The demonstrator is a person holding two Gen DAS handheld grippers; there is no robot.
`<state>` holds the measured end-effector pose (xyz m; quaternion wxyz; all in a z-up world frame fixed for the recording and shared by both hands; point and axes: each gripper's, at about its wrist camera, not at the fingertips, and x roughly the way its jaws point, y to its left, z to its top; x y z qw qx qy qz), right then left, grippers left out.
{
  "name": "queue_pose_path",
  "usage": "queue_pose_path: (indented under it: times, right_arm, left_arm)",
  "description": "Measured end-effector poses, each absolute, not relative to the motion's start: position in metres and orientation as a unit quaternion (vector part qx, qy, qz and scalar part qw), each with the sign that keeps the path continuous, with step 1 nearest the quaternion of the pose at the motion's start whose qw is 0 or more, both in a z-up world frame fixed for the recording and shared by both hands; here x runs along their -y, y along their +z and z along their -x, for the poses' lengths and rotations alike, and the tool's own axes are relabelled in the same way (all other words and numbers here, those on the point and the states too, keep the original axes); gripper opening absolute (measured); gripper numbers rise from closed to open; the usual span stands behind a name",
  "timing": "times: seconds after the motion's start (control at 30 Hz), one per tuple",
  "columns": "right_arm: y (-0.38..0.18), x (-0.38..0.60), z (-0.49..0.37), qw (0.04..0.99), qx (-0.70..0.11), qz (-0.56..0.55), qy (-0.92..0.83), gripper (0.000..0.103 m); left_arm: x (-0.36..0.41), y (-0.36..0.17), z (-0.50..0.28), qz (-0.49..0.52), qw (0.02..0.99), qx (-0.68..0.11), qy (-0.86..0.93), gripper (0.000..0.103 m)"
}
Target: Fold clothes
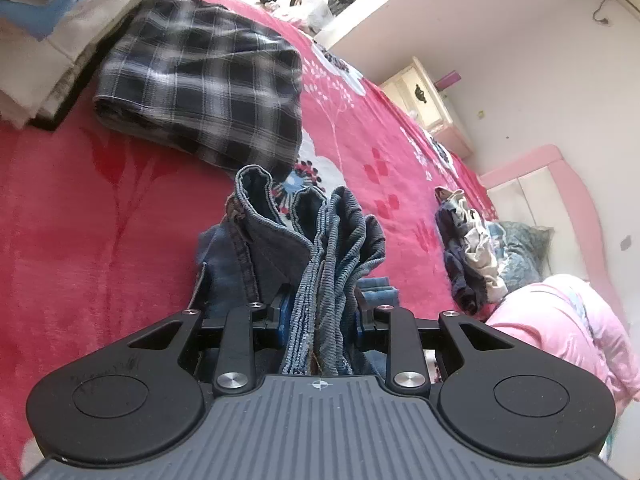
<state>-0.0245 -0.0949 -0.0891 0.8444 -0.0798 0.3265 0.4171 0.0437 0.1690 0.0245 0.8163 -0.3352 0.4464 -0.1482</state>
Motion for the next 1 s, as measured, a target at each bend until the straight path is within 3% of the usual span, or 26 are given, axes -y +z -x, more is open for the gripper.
queue_pose_path:
  times: [0.23,0.5,0.73,0.83,0.87,1.0]
  right_arm:
    - [-0.068,0.114,0.03,0.855,-0.286,0.046,0.43,0.019]
    - [-0.066,0.191,-0.018,0.875,-0.321,-0.119,0.342,0.02]
    - [-0.081,0.269,-0.02,0.89,-0.335,-0.187,0.246,0.02]
    - [-0.091,0.294,-0.017,0.88,-0.344,-0.234,0.228,0.016]
    - [-0.094,0.301,-0.016,0.874,-0.347,-0.253,0.226,0.016]
    - [-0.108,0.314,-0.027,0.842,-0.361,-0.328,0.23,0.016]
  left_arm:
    - [-0.14,0.031,-0.06,0.316,0.813,-0.464,-0.152,0.027]
    - [-0.092,0.038,-0.081,0.277,0.806,-0.5,-0.155,0.027]
    - [-0.022,0.022,-0.118,0.231,0.787,-0.551,-0.154,0.028]
    - [0.02,-0.002,-0.136,0.201,0.77,-0.583,-0.166,0.04]
    - [0.034,-0.013,-0.142,0.189,0.759,-0.597,-0.178,0.049]
    - [0.049,-0.05,-0.151,0.21,0.717,-0.636,-0.192,0.051]
